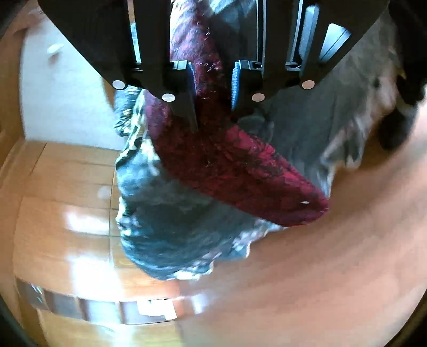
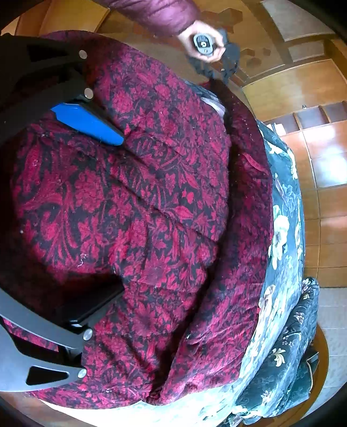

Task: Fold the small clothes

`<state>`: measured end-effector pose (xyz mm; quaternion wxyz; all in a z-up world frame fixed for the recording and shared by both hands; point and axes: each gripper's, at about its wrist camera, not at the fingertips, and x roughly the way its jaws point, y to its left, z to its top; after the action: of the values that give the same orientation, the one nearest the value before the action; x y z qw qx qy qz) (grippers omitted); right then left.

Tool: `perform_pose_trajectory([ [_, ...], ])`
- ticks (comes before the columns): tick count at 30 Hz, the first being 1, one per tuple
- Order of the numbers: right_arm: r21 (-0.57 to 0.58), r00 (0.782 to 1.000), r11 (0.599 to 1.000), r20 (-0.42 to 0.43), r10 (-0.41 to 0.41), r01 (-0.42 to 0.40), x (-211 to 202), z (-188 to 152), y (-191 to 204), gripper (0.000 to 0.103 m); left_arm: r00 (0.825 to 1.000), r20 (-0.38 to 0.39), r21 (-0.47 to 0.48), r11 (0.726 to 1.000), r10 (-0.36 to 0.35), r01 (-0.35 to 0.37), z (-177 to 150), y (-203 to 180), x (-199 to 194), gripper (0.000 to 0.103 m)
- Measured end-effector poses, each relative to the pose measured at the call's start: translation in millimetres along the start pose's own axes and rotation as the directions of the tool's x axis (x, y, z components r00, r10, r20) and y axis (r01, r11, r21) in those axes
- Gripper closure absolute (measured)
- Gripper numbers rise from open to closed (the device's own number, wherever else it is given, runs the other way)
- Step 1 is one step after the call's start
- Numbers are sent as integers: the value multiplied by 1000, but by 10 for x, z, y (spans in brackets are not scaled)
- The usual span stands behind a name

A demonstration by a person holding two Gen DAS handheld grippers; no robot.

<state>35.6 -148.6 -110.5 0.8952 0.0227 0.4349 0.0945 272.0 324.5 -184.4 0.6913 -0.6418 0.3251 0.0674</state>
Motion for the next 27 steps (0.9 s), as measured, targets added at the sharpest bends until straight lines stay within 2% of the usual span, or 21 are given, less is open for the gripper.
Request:
perform_pose_trajectory([
  [2, 3, 1000, 1000, 1, 2, -2, -5, -1, -5, 2, 998, 56, 148, 988, 25, -33, -47, -337, -211, 88],
  [4, 6, 1000, 1000, 2, 6, -6, -15, -3, -14, 2, 994, 106, 309, 950, 9, -41, -175, -717, -417, 90],
  [6, 11, 1000, 1000, 2, 10, -10, -28, 0, -25, 2, 988, 153, 497, 866, -23, -56, -441, -1195, -630, 91],
  [7, 15, 1000, 1000, -1, 14, -14, -40, 7, -39, 2, 986, 158, 594, 803, -58, -48, -648, -1465, -731, 91],
  [10, 42, 999, 998, -17, 44, -43, -112, 60, -123, 2, 985, 118, 750, 661, -125, -6, -1191, -1921, -853, 92],
  [11, 58, 998, 997, -17, 57, -56, -156, 83, -171, 2, 986, 68, 800, 598, -150, 35, -1455, -2074, -864, 92],
  [13, 82, 998, 995, -2, 58, -57, -253, 119, -267, 3, 988, 4, 882, 466, -156, 70, -1972, -2267, -830, 93],
  [15, 123, 998, 991, 22, 57, -59, -364, 140, -404, 3, 988, -89, 947, 296, -128, 123, -2653, -2351, -736, 92],
  [16, 157, 998, 986, 37, 56, -61, -434, 149, -517, 3, 987, -115, 961, 239, -111, 139, -2889, -2338, -690, 93],
  [17, 191, 998, 980, 48, 52, -60, -499, 153, -629, 3, 986, -150, 975, 154, -75, 160, -3226, -2295, -614, 93],
  [18, 213, 997, 975, 54, 48, -58, -542, 159, -708, 3, 984, -178, 980, 87, -28, 179, -3505, -2221, -520, 93],
  [20, 275, 997, 960, 70, 30, -48, -657, 141, -949, 3, 971, -212, 976, -27, 113, 217, -4007, -2000, -250, 92],
  [21, 295, 997, 954, 75, 24, -45, -695, 133, -1029, 3, 963, -207, 974, -59, 171, 219, -4177, -1860, -143, 92],
  [22, 331, 997, 943, 81, 18, -44, -749, 113, -1169, 3, 955, -209, 971, -68, 212, 228, -4268, -1757, -64, 90],
  [23, 350, 996, 936, 85, 14, -43, -782, 109, -1245, 3, 941, -215, 969, -62, 263, 239, -4343, -1626, 18, 87],
  [24, 365, 996, 930, 89, 12, -44, -810, 119, -1315, 3, 931, -218, 970, -42, 292, 241, -4366, -1522, 74, 84],
  [26, 418, 994, 906, 102, 30, -70, -843, 140, -1494, 3, 921, -229, 971, 2, 315, 240, -4327, -1360, 72, 80],
  [27, 437, 993, 896, 107, 42, -85, -846, 161, -1539, 3, 919, -232, 971, 12, 319, 240, -4299, -1330, 36, 79],
])
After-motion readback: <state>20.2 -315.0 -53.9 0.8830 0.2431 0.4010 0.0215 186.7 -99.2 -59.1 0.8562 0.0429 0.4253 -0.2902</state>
